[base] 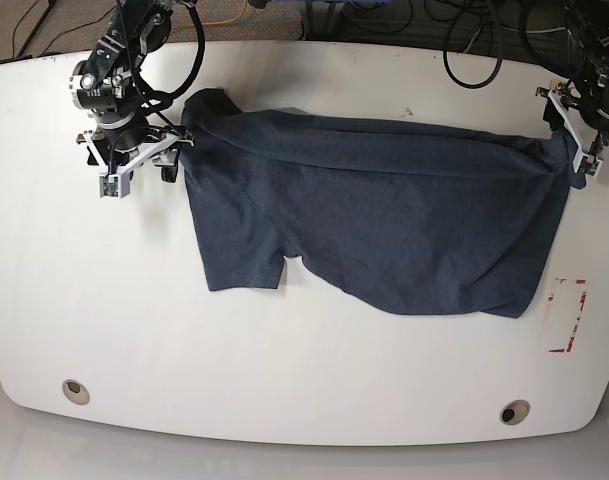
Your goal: Layout the t-shirt on the table in an organized manner, then fold the t-shirt properly
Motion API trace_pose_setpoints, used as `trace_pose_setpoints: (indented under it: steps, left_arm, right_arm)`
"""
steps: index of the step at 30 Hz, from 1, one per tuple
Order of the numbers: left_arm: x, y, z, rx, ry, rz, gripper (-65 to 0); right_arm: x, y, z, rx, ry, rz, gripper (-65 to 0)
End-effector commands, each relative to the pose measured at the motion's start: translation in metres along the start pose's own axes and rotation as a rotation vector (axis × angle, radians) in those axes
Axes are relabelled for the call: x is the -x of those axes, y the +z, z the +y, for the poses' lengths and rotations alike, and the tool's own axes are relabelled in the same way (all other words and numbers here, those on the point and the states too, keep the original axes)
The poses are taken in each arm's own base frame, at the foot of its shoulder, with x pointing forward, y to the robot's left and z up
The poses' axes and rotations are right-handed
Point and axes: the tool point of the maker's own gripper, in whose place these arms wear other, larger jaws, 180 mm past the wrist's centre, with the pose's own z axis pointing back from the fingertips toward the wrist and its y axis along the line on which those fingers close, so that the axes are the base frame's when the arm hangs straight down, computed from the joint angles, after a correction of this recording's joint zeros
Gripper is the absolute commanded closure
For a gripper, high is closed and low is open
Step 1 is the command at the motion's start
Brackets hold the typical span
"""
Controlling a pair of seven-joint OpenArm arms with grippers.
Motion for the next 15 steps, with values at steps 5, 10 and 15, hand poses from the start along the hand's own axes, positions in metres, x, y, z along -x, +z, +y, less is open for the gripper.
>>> trace_pose_setpoints:
  steps: [5,10,15]
  left_arm:
    - [0.003,0.006,0.009,-0.026,-0.021,0.035,-43.3]
    - [0.027,0.011,0.019,-0.046,-0.066,0.139,-43.3]
    - [0.051,0.020,0.033,-0.080,-0.040,0.198,-41.7]
  right_arm:
    - [-0.016,0.003,0.001,-0.004,0.015,-0.055,-41.1]
    - [-0.016,0.003,0.001,-0.004,0.015,-0.055,-41.1]
    - [-0.016,0.003,0.001,-0.004,0.015,-0.055,-41.1]
